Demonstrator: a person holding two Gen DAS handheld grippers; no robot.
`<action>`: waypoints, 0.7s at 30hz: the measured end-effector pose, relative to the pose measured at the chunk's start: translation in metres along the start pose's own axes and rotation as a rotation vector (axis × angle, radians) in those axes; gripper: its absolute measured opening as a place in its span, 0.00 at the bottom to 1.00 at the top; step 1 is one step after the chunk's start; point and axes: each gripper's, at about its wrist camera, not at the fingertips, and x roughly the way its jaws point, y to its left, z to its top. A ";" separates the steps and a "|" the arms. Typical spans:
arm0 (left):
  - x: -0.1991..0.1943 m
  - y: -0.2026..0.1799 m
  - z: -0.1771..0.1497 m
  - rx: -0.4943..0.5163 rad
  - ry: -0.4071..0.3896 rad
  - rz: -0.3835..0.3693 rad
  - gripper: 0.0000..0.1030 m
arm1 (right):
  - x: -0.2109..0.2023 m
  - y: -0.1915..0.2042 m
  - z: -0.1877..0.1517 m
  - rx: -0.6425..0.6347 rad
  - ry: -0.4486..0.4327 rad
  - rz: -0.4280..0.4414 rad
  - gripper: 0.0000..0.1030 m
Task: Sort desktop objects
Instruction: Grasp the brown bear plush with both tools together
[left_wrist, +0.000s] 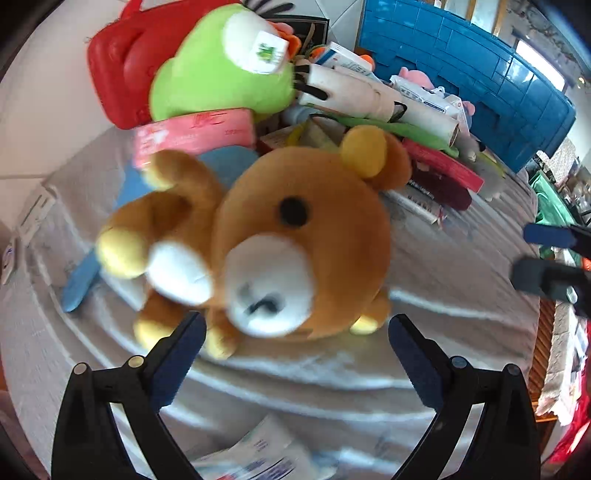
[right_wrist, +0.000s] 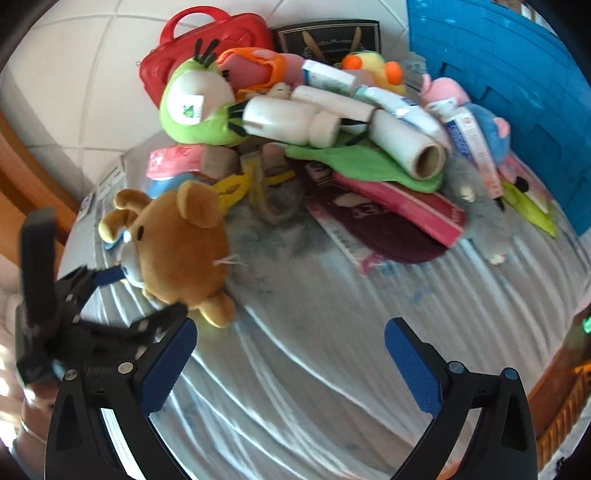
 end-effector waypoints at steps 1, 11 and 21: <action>-0.008 0.009 -0.006 0.000 -0.008 0.016 0.98 | 0.004 0.005 0.000 0.003 -0.001 0.011 1.00; 0.010 0.068 -0.007 -0.032 0.010 0.095 0.98 | 0.058 0.062 0.008 0.048 0.058 0.116 1.00; 0.033 0.086 0.008 -0.025 0.021 0.120 0.98 | 0.098 0.098 0.031 0.038 0.113 0.092 1.00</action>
